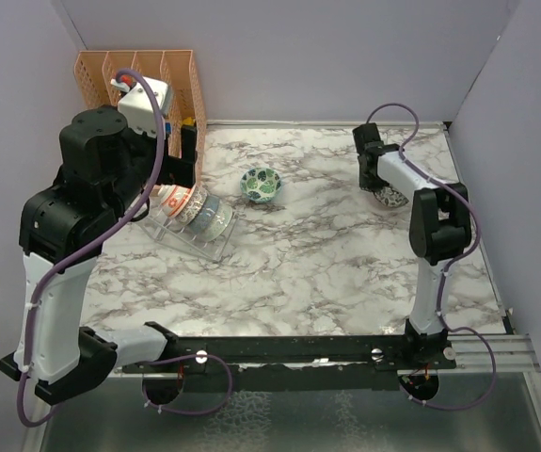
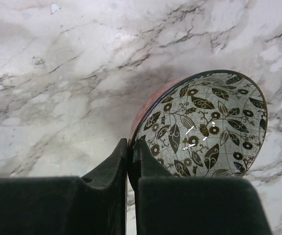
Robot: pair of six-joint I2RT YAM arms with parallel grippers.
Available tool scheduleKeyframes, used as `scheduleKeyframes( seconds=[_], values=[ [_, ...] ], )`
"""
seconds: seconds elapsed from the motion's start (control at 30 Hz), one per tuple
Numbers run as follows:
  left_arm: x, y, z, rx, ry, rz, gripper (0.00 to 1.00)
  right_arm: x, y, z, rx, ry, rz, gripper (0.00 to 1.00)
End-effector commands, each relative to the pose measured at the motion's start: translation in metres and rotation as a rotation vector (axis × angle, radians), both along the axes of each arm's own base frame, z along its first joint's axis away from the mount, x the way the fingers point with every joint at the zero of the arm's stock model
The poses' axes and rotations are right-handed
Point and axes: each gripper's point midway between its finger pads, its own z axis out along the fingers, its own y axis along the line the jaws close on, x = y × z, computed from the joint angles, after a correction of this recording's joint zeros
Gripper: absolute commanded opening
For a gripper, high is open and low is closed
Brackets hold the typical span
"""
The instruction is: Load the bowls into the dish rack
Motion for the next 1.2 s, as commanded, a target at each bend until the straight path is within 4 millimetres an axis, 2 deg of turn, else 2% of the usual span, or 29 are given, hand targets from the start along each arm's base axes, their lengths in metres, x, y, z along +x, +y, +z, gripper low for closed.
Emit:
scheduleKeyframes(
  seconds=[0.0, 0.03, 0.13, 0.23, 0.3, 0.33, 0.4, 0.5, 0.6, 0.73, 0.8, 1.0, 1.07, 1.17],
  values=[
    [-0.012, 0.002, 0.014, -0.026, -0.050, -0.029, 0.99, 0.006, 0.028, 0.068, 0.200, -0.176, 0.026, 0.01],
    [-0.014, 0.002, 0.016, -0.029, -0.055, -0.032, 0.99, 0.006, 0.043, 0.085, 0.292, -0.220, 0.056, 0.01],
    [-0.018, 0.002, 0.022, -0.034, -0.075, -0.047, 0.99, -0.001, 0.107, 0.154, 0.658, -0.384, 0.219, 0.01],
    [-0.021, 0.000, 0.029, -0.045, -0.093, -0.066, 0.99, -0.027, 0.170, 0.230, 0.987, -0.535, 0.347, 0.01],
    [-0.023, -0.002, 0.034, -0.059, -0.107, -0.079, 0.99, -0.046, 0.208, 0.274, 1.102, -0.614, 0.409, 0.01],
    [-0.024, -0.003, 0.038, -0.069, -0.116, -0.084, 0.99, -0.061, 0.232, 0.295, 1.176, -0.640, 0.446, 0.01],
    [-0.026, -0.004, 0.045, -0.088, -0.135, -0.092, 0.99, -0.080, 0.263, 0.328, 1.310, -0.706, 0.480, 0.01],
    [-0.030, -0.002, 0.056, -0.107, -0.166, -0.097, 0.99, -0.107, 0.301, 0.366, 1.529, -0.799, 0.524, 0.01],
    [-0.035, 0.000, 0.061, -0.118, -0.184, -0.102, 0.99, -0.126, 0.337, 0.393, 1.699, -0.857, 0.585, 0.01],
    [-0.042, 0.000, 0.064, -0.138, -0.195, -0.113, 0.99, -0.139, 0.385, 0.412, 1.919, -0.864, 0.656, 0.01],
    [-0.044, 0.001, 0.068, -0.151, -0.205, -0.112, 0.99, -0.143, 0.408, 0.411, 2.030, -0.828, 0.666, 0.01],
    [-0.050, 0.005, 0.073, -0.155, -0.226, -0.111, 0.99, -0.146, 0.471, 0.388, 2.257, -0.682, 0.622, 0.01],
    [-0.052, 0.006, 0.072, -0.154, -0.228, -0.109, 0.99, -0.147, 0.484, 0.384, 2.319, -0.651, 0.591, 0.01],
    [-0.054, 0.008, 0.072, -0.157, -0.231, -0.105, 0.99, -0.145, 0.500, 0.369, 2.364, -0.594, 0.520, 0.01]
  ],
)
